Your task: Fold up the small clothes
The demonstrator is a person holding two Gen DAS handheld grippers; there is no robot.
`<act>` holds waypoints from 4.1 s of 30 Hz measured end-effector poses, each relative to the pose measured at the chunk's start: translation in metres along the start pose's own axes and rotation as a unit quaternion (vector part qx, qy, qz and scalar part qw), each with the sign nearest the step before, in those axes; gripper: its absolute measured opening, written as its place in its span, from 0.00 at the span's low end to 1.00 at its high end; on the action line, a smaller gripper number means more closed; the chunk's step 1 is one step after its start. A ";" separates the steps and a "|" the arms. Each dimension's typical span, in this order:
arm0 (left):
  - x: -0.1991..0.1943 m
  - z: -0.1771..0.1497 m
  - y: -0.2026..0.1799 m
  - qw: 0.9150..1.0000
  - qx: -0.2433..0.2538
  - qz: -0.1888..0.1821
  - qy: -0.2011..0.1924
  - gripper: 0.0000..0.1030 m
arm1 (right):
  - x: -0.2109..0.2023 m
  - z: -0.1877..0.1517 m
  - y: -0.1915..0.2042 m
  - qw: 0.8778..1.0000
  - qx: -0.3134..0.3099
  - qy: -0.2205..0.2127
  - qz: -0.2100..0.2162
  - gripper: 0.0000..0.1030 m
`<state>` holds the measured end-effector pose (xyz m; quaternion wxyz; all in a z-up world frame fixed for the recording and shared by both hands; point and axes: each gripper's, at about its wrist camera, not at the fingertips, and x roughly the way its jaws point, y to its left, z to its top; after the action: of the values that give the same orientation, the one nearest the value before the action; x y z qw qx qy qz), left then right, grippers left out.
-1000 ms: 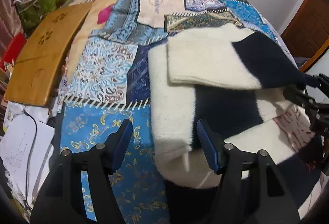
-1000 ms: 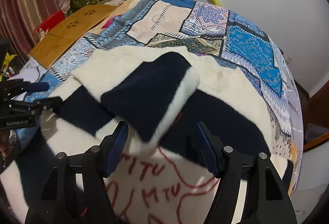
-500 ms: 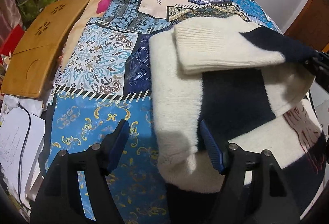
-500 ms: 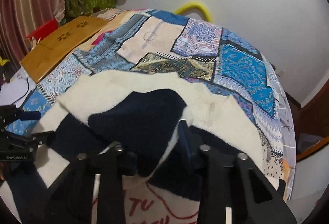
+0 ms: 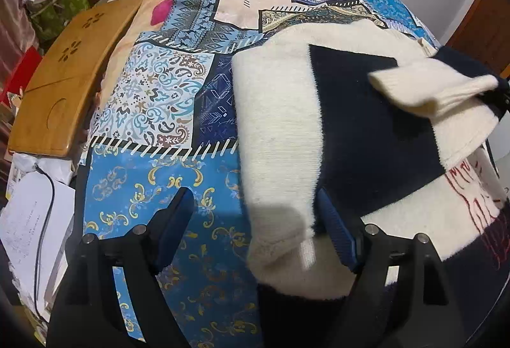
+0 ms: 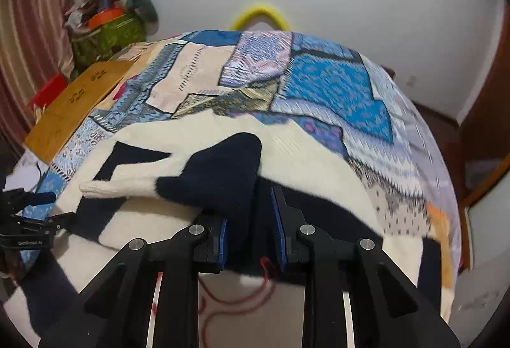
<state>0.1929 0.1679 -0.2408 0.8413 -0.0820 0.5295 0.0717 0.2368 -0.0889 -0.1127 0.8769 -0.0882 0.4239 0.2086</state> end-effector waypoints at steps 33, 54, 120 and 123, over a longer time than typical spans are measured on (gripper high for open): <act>-0.056 -0.008 -0.017 0.998 0.035 0.030 -0.047 0.82 | -0.056 -0.048 0.002 0.995 -0.053 0.033 0.078 0.52; -0.085 -0.029 -0.019 0.996 0.045 0.020 -0.075 0.82 | 0.024 -0.039 0.085 0.979 -0.126 0.121 0.107 0.64; -0.071 0.053 -0.148 0.991 0.117 0.012 -0.071 0.82 | -0.108 -0.103 -0.245 0.969 0.242 -0.023 -0.044 0.50; -0.068 0.059 -0.161 0.990 0.125 0.006 -0.068 0.82 | -0.115 -0.116 -0.264 0.963 0.260 -0.019 -0.059 0.50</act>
<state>0.2491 0.0210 -0.1448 0.8786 0.0314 0.4763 0.0153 0.2077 -0.3974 -0.1016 0.8882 0.1222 0.4411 0.0402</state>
